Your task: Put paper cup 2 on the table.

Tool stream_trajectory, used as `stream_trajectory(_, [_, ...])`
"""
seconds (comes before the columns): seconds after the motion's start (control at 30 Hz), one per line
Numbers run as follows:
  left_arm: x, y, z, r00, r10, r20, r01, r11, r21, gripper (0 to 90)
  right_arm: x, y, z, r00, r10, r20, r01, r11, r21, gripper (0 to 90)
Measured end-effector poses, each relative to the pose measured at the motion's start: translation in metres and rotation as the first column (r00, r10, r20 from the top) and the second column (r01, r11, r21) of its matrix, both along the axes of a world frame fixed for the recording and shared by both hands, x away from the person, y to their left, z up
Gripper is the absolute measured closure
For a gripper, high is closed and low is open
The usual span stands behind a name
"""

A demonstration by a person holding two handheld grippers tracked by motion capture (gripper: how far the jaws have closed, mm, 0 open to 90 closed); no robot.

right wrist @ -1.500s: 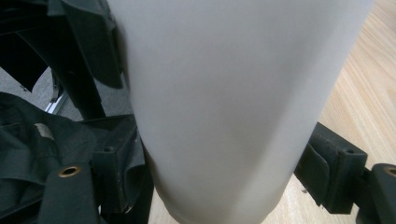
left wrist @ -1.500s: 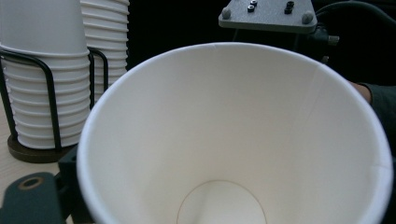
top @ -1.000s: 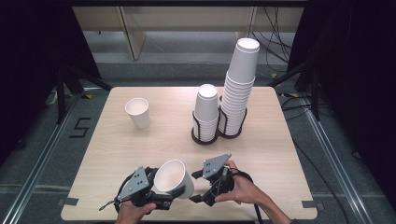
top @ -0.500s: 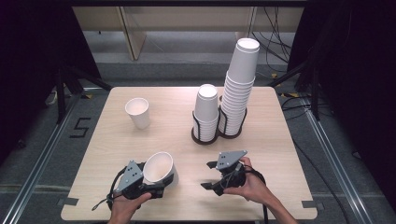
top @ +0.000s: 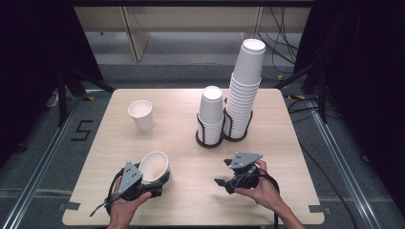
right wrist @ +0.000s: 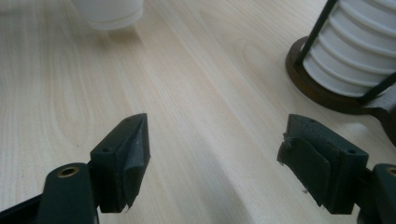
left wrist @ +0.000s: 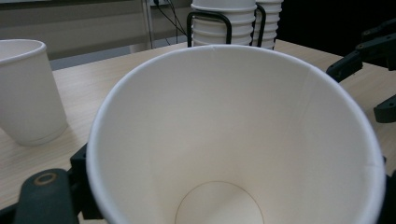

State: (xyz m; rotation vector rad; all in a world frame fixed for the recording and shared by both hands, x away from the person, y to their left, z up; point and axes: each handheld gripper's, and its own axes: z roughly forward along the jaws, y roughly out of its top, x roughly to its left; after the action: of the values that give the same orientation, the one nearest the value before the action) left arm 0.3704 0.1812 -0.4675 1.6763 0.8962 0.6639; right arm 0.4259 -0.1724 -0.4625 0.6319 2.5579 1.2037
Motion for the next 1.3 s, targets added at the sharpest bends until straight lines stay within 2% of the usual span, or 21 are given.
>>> stream_trajectory(0.07, [0.001,0.002,-0.001,0.9999,0.01,0.008,-0.01,0.9999,-0.006,15.5,0.001,-0.003,0.001,0.9999,-0.014,0.009,0.014,1.0,-0.003,24.1])
stream_trajectory(0.2, [0.005,0.007,0.0,0.9992,0.04,-0.004,-0.04,0.9992,0.008,15.5,0.0,-0.005,0.001,0.9996,-0.029,0.004,0.029,0.999,-0.012,24.0])
stream_trajectory(0.23, [0.007,0.009,0.001,0.9989,0.046,-0.004,-0.046,0.9988,0.013,15.5,0.001,-0.006,0.001,0.9994,-0.026,0.023,0.027,1.0,-0.012,24.0])
stream_trajectory(0.33, [0.015,0.014,0.004,0.9971,0.076,-0.005,-0.075,0.9971,0.014,15.5,0.0,-0.008,0.0,0.9993,-0.037,0.009,0.037,0.999,-0.009,24.1])
stream_trajectory(0.37, [0.018,0.016,0.004,0.9962,0.087,-0.004,-0.087,0.9961,0.014,15.5,0.001,-0.009,0.0,0.9986,-0.042,0.03,0.043,0.999,-0.016,24.0])
stream_trajectory(0.4, [0.021,0.018,0.004,0.9952,0.097,-0.005,-0.097,0.9951,0.016,15.5,0.001,-0.01,0.0,0.9987,-0.051,0.007,0.051,0.999,-0.018,24.1])
stream_trajectory(0.47, [0.025,0.023,0.004,0.9919,0.126,-0.011,-0.126,0.9919,0.017,15.5,0.002,-0.012,-0.001,0.9986,-0.049,0.02,0.049,0.999,-0.016,24.2])
stream_trajectory(0.53, [0.029,0.028,0.004,0.9887,0.149,-0.018,-0.149,0.9888,0.016,15.5,0.002,-0.013,0.0,0.9982,-0.058,0.011,0.059,0.998,-0.016,24.2])
stream_trajectory(0.6, [0.033,0.033,0.003,0.9852,0.169,-0.03,-0.168,0.9855,0.018,15.5,0.002,-0.015,0.0,0.9981,-0.056,0.024,0.056,0.998,-0.015,24.3])
stream_trajectory(0.73, [0.044,0.042,0.003,0.9792,0.2,-0.032,-0.199,0.9795,0.031,15.5,0.002,-0.016,0.001,0.9977,-0.065,0.022,0.065,0.998,-0.011,24.4])
stream_trajectory(0.83, [0.056,0.05,0.005,0.9708,0.237,-0.038,-0.235,0.9707,0.052,15.4,0.002,-0.018,0.002,0.9973,-0.069,0.024,0.069,0.998,-0.008,24.4])
stream_trajectory(0.87, [0.061,0.052,0.005,0.9689,0.245,-0.036,-0.243,0.969,0.044,15.4,0.003,-0.019,0.002,0.9971,-0.065,0.04,0.066,0.998,-0.015,24.4])
stream_trajectory(0.9, [0.064,0.054,0.006,0.9649,0.26,-0.04,-0.258,0.965,0.049,15.4,0.003,-0.019,0.002,0.9973,-0.068,0.027,0.069,0.998,-0.009,24.4])
stream_trajectory(1.0, [0.075,0.058,0.009,0.9609,0.273,-0.045,-0.271,0.9611,0.054,15.4,0.004,-0.021,0.002,0.9968,-0.078,0.018,0.078,0.997,-0.01,24.4])
stream_trajectory(1.17, [0.09,0.064,0.006,0.9502,0.306,-0.059,-0.303,0.9512,0.061,15.4,0.002,-0.021,0.001,0.9962,-0.087,0.004,0.087,0.996,-0.012,24.4])
stream_trajectory(1.23, [0.095,0.066,0.004,0.9439,0.323,-0.07,-0.319,0.9457,0.063,15.4,0.004,-0.022,0.001,0.9971,-0.072,0.026,0.072,0.997,-0.015,24.3])
stream_trajectory(1.3, [0.1,0.068,0.003,0.941,0.33,-0.076,-0.325,0.9433,0.066,15.3,0.004,-0.022,0.001,0.9972,-0.07,0.025,0.07,0.997,-0.017,24.4])
